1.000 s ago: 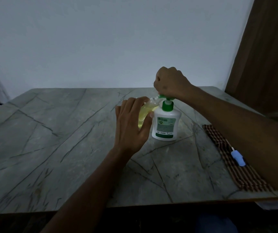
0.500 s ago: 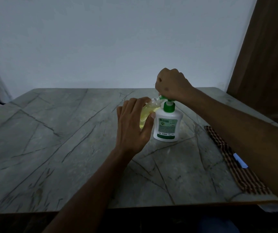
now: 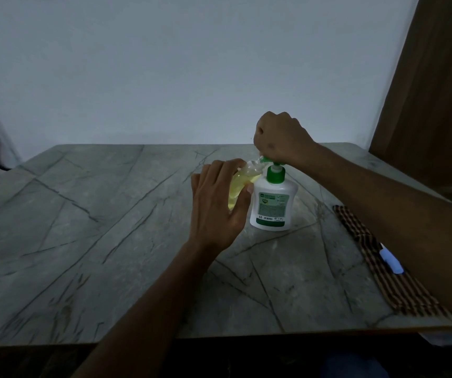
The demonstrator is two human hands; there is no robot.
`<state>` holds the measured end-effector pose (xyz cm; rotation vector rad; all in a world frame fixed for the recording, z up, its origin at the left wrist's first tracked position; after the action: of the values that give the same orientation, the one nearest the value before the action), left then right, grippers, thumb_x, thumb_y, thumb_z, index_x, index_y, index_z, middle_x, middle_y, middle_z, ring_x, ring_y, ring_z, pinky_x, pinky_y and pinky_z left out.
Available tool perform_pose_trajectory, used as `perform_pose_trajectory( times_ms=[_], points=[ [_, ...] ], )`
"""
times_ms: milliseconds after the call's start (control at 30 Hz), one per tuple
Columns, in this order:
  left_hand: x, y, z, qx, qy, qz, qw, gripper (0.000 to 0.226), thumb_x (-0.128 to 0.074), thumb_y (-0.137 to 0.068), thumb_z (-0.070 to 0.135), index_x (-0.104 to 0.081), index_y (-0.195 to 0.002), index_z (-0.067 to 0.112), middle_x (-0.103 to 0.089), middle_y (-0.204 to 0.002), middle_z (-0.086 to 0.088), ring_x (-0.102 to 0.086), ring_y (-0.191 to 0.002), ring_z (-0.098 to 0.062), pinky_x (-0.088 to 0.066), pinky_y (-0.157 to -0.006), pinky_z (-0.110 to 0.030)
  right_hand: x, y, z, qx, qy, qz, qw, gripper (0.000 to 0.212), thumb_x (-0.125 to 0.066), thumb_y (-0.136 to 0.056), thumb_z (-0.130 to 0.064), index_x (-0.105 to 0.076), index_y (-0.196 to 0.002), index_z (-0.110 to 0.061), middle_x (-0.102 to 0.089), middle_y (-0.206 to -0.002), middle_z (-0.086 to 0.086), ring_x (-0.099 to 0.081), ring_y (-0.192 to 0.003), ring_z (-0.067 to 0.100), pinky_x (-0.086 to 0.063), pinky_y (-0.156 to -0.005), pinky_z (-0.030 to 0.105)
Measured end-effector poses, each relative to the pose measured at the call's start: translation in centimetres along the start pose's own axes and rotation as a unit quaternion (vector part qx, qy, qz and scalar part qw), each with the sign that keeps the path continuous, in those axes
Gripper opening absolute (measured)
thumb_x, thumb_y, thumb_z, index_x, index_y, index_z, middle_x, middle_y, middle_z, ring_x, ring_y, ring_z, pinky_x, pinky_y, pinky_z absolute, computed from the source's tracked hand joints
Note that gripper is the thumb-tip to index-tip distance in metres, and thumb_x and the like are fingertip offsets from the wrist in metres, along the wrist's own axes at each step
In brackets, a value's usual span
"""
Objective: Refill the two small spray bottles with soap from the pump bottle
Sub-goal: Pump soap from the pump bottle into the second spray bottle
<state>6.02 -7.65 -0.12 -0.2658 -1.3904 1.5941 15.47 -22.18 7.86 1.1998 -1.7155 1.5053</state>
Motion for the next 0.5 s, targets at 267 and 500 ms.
perform_pose_trajectory(
  times_ms=[267, 500],
  points=[
    [0.17, -0.09, 0.19, -0.002, 0.004, 0.003, 1.0, 0.04, -0.051, -0.094, 0.041, -0.062, -0.119, 0.011, -0.063, -0.113, -0.002, -0.054, -0.1, -0.017, -0.033, -0.088, -0.027, 0.51, -0.4, 0.32, 0.012, 0.014, 0.012, 1.0, 0.015, -0.054, -0.094, -0.018, -0.063, -0.093, -0.006, -0.061, -0.089, 0.01, -0.062, -0.08, 0.03, -0.055, -0.072, 0.039],
    [0.09, -0.11, -0.02, 0.003, 0.001, 0.005, 1.0, 0.038, -0.051, -0.095, 0.041, -0.062, -0.119, 0.013, -0.063, -0.112, -0.001, -0.054, -0.099, -0.017, -0.036, -0.087, -0.032, 0.05, -0.13, -0.33, 0.015, 0.032, 0.001, 0.999, 0.015, -0.055, -0.095, -0.016, -0.063, -0.098, -0.004, -0.062, -0.093, 0.012, -0.062, -0.081, 0.03, -0.053, -0.069, 0.038]
  ],
)
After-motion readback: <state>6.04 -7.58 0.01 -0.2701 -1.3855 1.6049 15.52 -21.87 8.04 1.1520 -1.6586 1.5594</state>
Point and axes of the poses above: each hand's wrist, its own y-axis away from the middle knuckle, its own x-axis out of the back of the hand, z = x × y, the point moved 8 cm from there along -y, towards the middle knuckle
